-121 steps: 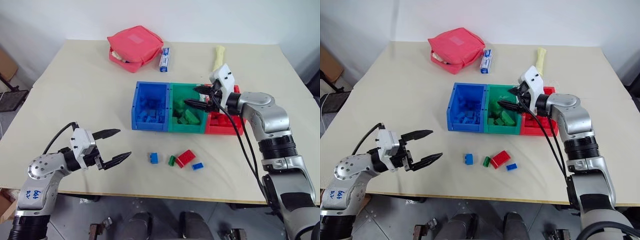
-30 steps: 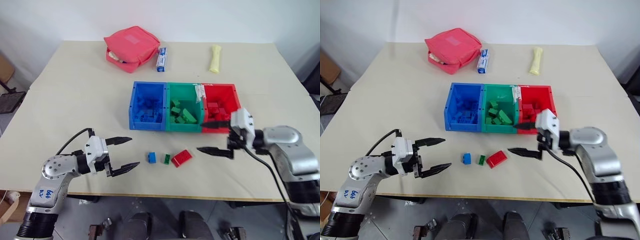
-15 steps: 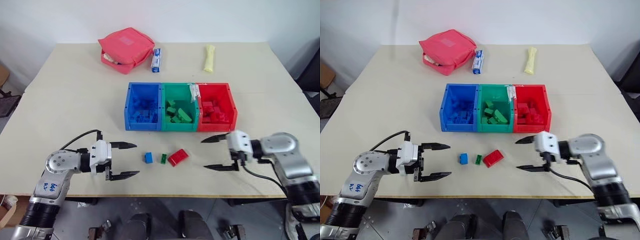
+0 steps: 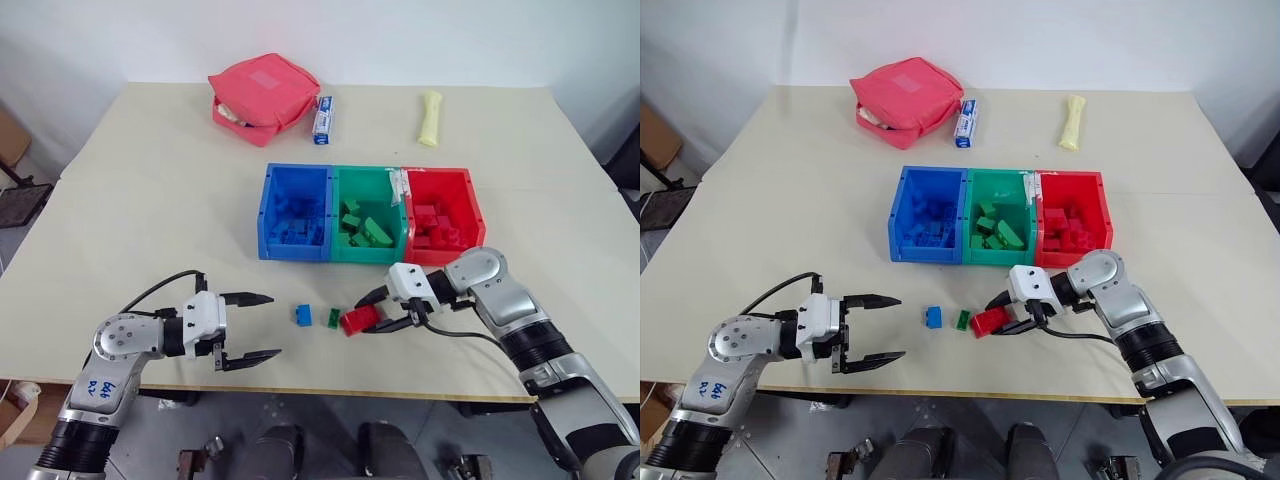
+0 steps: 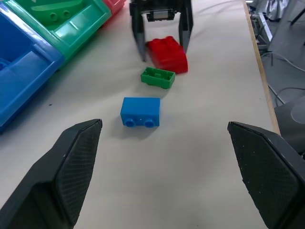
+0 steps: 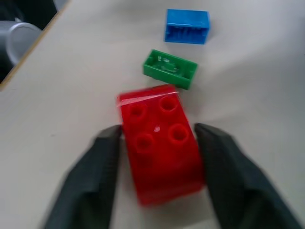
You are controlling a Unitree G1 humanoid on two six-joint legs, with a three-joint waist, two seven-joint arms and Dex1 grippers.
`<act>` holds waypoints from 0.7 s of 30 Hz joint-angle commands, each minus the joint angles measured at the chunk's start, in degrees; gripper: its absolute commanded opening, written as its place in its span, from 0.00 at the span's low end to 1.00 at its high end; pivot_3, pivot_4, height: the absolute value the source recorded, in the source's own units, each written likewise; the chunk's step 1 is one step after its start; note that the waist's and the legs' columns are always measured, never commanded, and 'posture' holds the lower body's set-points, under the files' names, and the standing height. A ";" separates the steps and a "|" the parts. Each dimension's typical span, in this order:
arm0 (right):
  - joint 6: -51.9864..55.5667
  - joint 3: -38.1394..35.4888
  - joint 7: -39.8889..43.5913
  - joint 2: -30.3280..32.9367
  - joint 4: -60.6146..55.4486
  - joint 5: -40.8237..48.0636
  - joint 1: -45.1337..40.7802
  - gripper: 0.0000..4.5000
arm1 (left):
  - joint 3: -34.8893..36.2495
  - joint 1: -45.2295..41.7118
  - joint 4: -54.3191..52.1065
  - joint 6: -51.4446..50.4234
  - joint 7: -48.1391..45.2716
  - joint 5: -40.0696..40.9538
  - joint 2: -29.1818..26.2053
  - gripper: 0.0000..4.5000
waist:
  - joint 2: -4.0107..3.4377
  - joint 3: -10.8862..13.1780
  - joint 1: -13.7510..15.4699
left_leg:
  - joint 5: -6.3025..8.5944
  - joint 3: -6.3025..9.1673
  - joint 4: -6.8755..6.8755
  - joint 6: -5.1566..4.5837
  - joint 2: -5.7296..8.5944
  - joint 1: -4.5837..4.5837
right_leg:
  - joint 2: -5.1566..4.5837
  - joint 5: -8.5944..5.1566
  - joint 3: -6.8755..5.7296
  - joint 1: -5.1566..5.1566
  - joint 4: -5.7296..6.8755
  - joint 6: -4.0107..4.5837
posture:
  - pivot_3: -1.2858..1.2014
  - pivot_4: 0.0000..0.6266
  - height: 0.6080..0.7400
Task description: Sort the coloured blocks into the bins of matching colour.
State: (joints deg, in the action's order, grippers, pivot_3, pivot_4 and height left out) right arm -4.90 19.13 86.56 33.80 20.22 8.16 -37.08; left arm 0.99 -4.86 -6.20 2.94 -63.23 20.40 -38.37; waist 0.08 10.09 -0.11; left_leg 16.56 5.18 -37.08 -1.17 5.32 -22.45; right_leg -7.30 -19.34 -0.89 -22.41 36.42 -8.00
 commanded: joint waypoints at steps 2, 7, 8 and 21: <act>5.67 -5.85 -2.13 2.08 -7.25 5.48 2.44 0.33 | 1.37 0.64 -2.76 -1.33 1.59 1.98 0.76 1.00 | 0.00 0.00 0.01 | 0.00 0.00 0.00 0.00 0.00 0.00 | 0.00 0.00 0.00 0.00 0.00 0.00 | 0.52 0.24 1.00; 17.01 -17.08 -9.57 5.92 -18.25 13.82 7.00 0.33 | 2.34 -0.19 -4.15 -4.00 5.18 4.07 3.55 1.00 | 0.00 0.00 0.17 | 0.00 0.01 -0.02 0.00 0.00 -0.04 | -0.02 0.00 0.03 -0.01 -0.01 0.00 | 0.52 0.24 1.00; 19.33 -19.49 -11.31 6.47 -19.97 15.62 7.32 0.33 | 2.51 -0.45 -4.38 -4.57 5.95 4.45 4.10 1.00 | 0.00 0.00 0.21 | 0.00 0.02 -0.02 0.00 0.00 -0.03 | -0.03 0.00 0.04 0.01 -0.02 0.00 | 0.52 0.24 1.00; 17.10 -24.01 -30.27 6.15 7.54 5.85 -10.86 0.41 | 1.75 -3.99 -4.12 -6.89 10.49 4.53 8.14 1.00 | 0.00 0.00 -0.10 | -0.01 -0.16 0.05 -0.01 -0.01 -0.01 | 0.01 0.00 0.02 -0.08 0.03 0.00 | 0.52 0.24 1.00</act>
State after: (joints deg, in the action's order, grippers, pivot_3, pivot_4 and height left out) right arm 11.97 -4.92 56.36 39.98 26.59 14.20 -46.69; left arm 2.45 -8.75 -8.73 -4.17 -52.64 24.51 -30.19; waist 0.08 10.09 -0.21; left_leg 16.55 5.03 -37.02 -1.18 5.30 -22.46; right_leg -7.28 -19.34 -0.88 -22.50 36.44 -8.00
